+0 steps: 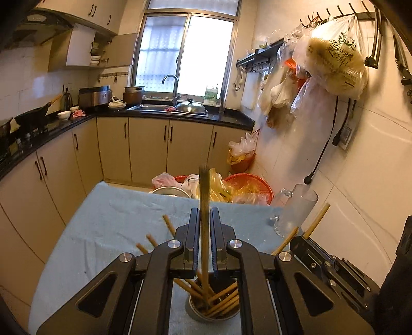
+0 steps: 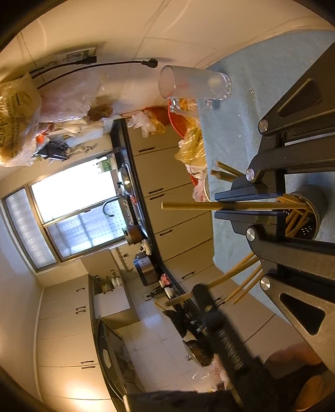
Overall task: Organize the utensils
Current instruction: 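Lower the left tool's chopstick into the holder and open it while the right tool releases its chopstick, then move both open tools back down to the last chopsticks on the towel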
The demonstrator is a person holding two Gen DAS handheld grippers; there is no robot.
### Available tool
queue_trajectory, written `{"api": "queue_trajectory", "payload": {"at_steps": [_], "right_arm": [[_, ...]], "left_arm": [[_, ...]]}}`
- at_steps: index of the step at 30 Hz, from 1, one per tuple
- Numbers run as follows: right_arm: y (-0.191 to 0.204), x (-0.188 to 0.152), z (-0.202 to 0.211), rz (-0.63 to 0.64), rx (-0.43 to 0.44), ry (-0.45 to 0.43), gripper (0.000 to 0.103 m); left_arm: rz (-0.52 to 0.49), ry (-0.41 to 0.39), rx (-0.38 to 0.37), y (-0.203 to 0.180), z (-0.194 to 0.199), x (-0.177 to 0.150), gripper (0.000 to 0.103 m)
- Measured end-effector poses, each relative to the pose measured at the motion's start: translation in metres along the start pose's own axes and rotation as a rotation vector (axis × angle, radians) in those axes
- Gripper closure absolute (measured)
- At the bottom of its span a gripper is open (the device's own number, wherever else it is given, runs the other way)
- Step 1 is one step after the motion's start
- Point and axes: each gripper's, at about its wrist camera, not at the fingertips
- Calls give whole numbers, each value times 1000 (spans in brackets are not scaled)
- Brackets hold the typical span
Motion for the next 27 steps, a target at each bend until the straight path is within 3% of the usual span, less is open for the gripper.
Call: {"api": "queue_trajectory", "payload": {"at_steps": [2, 3, 5, 9, 21, 27], "right_arm": [[-1, -1, 0, -13, 1, 5, 88], [-1, -1, 1, -14, -2, 6, 77], [1, 1, 7, -13, -9, -4, 65], [4, 4, 25, -5, -13, -17, 62], [6, -7, 98, 20, -70, 13, 42], [-7, -39, 120, 71, -131, 146, 34]], "left_arm": [[-3, -11, 0, 0, 7, 1, 90], [-3, -15, -4, 0, 12, 2, 77], [7, -36, -10, 1, 24, 2, 61], [10, -78, 4, 7, 58, -4, 52], [121, 20, 33, 52, 113, -66, 46], [138, 138, 52, 69, 111, -114, 46]]}}
Point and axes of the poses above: each gripper's, at about its wrist camera, not at the fingertips, and z roughly against the way its jaws point, y to its left, x to its top, and after that the axes turned 4 degrees about z, right-handed
